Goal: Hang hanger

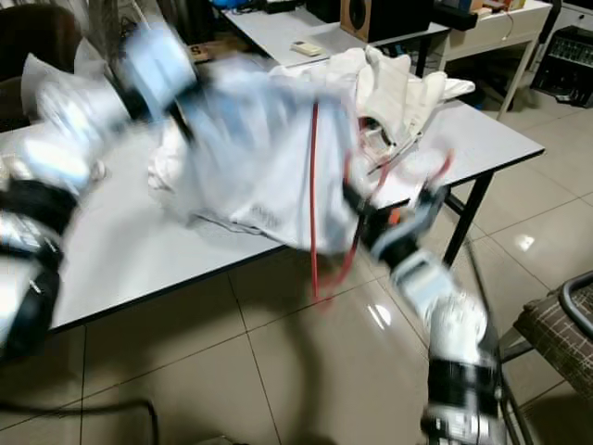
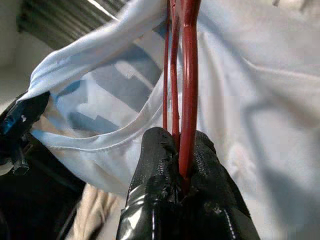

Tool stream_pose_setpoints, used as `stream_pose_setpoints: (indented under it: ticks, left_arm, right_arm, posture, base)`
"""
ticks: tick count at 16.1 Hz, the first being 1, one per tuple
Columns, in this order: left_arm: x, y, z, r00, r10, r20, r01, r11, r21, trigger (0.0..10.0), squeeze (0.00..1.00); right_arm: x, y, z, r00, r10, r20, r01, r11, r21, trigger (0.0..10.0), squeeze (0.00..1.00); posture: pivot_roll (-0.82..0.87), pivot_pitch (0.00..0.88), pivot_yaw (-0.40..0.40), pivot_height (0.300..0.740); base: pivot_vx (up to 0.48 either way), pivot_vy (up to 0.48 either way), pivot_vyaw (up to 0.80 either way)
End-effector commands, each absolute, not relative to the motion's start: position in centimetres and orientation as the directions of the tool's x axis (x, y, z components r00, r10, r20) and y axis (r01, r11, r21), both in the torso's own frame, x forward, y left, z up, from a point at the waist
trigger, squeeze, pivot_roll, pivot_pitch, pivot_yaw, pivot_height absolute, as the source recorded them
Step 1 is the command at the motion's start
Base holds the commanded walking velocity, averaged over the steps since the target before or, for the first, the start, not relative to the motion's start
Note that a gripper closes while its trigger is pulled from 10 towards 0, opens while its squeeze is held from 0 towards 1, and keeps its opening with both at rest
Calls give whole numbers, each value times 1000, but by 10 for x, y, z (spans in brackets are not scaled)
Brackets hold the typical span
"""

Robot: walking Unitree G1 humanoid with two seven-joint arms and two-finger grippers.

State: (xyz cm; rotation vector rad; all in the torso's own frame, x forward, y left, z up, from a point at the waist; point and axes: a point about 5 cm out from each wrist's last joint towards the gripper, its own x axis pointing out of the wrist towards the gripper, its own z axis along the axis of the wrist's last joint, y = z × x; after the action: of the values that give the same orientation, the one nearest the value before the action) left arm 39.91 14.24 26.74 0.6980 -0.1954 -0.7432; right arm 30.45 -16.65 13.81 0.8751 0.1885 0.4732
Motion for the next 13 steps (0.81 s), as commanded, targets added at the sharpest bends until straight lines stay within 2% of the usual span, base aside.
stream_pose_setpoints:
  ticks: [1, 3, 6, 9, 13]
  left_arm:
    - [395, 134, 266, 702, -707, -82, 574, 494, 653, 0, 0]
    - [390, 128, 254, 700, -710, -77, 581, 503, 640, 0, 0]
    - [388, 131, 260, 733, -681, -12, 529, 557, 640, 0, 0]
    - [388, 136, 278, 775, -623, 105, 428, 639, 639, 0, 0]
    - [385, 140, 287, 777, -613, 147, 399, 658, 639, 0, 0]
  right_arm:
    - [299, -155, 144, 844, 534, 52, -376, 520, 767, 0, 0]
    - [286, -151, 149, 789, 606, 106, -439, 434, 787, 0, 0]
    - [276, -151, 145, 754, 651, 92, -441, 398, 805, 0, 0]
    - [262, -155, 123, 724, 688, -50, -369, 448, 815, 0, 0]
    - [254, -162, 113, 725, 679, -119, -323, 487, 811, 0, 0]
  posture:
    - [-194, 0, 130, 740]
    - [-197, 0, 124, 740]
    - [-198, 0, 108, 740]
    - [-205, 0, 104, 740]
    - [-208, 0, 105, 740]
  base:
    - [0, 0, 0]
    - [0, 0, 0]
    - [0, 0, 0]
    - [0, 0, 0]
    - [0, 0, 0]
